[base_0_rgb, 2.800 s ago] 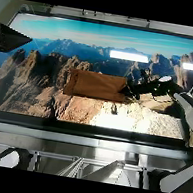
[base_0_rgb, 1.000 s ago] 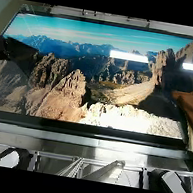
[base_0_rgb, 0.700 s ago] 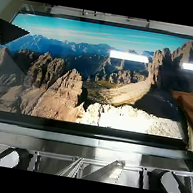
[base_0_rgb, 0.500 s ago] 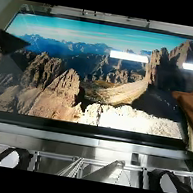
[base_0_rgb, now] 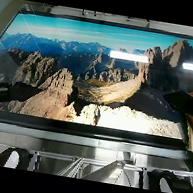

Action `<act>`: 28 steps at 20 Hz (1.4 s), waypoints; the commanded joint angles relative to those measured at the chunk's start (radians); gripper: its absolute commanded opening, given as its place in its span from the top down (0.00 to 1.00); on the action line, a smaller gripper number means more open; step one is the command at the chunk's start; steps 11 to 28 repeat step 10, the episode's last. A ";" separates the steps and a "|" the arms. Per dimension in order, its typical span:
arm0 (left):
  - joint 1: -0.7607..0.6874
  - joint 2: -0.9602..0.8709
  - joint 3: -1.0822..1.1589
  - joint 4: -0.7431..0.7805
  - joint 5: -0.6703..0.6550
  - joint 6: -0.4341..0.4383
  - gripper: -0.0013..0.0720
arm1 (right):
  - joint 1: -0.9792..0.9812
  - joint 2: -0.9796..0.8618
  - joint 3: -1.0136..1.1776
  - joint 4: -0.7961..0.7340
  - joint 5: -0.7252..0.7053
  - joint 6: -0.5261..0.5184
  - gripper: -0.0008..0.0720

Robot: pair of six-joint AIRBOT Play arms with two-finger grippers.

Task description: Fold the shirts.

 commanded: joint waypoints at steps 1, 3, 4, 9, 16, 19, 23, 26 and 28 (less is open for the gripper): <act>0.001 0.036 -0.032 0.014 -0.005 -0.005 0.95 | 0.015 0.012 -0.026 0.037 0.001 0.018 0.96; 0.001 0.036 -0.032 0.013 -0.002 -0.005 0.95 | 0.015 0.012 -0.026 0.050 0.004 0.018 0.96; 0.001 0.036 -0.032 0.013 0.000 -0.005 0.95 | 0.015 0.012 -0.026 0.050 0.004 0.018 0.96; 0.001 0.036 -0.032 0.013 0.017 -0.005 0.95 | 0.015 0.012 -0.026 0.050 0.004 0.018 0.96; 0.001 0.036 -0.032 0.013 0.017 -0.005 0.95 | 0.015 0.012 -0.026 0.050 0.004 0.018 0.96; 0.001 0.036 -0.032 0.013 0.017 -0.005 0.95 | 0.015 0.012 -0.026 0.050 0.004 0.018 0.96; 0.001 0.036 -0.032 0.013 0.017 -0.005 0.95 | 0.015 0.012 -0.026 0.050 0.004 0.018 0.96; 0.001 0.036 -0.032 0.013 0.017 -0.005 0.95 | 0.015 0.012 -0.026 0.050 0.004 0.018 0.96; 0.001 0.036 -0.032 0.013 0.017 -0.005 0.95 | 0.015 0.012 -0.026 0.050 0.004 0.018 0.96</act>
